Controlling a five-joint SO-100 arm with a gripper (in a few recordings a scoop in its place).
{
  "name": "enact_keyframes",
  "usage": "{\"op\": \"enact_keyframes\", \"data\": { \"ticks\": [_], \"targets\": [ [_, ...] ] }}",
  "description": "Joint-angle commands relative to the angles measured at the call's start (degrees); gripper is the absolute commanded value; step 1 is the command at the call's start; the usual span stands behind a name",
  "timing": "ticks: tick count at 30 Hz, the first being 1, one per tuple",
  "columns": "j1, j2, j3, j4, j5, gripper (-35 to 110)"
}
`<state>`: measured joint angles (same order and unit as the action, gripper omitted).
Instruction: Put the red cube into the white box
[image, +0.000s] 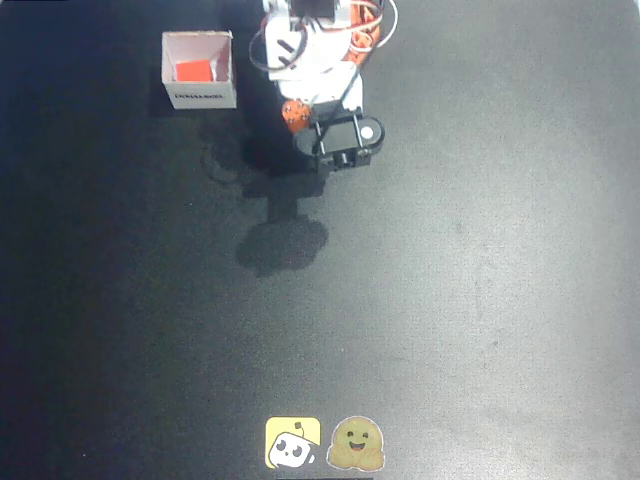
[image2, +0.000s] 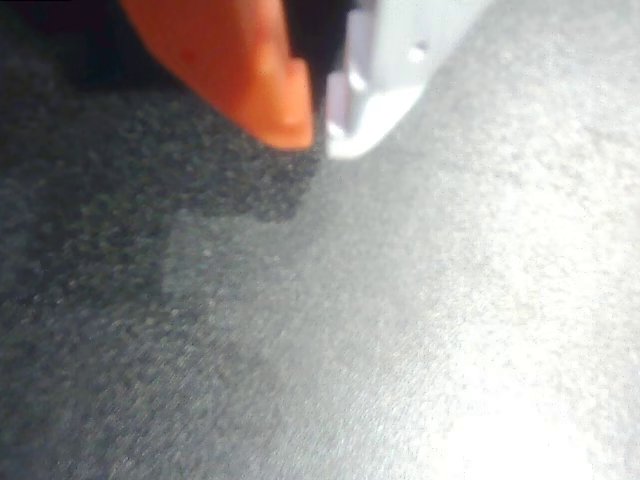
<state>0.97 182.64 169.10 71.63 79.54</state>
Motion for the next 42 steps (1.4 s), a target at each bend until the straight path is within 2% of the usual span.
{"op": "enact_keyframes", "data": {
  "ticks": [1, 7, 42],
  "targets": [
    [0.5, 0.5, 0.1, 0.9, 2.0, 0],
    [0.5, 0.5, 0.1, 5.5, 10.4, 0],
    [0.5, 0.5, 0.1, 5.5, 10.4, 0]
  ]
}}
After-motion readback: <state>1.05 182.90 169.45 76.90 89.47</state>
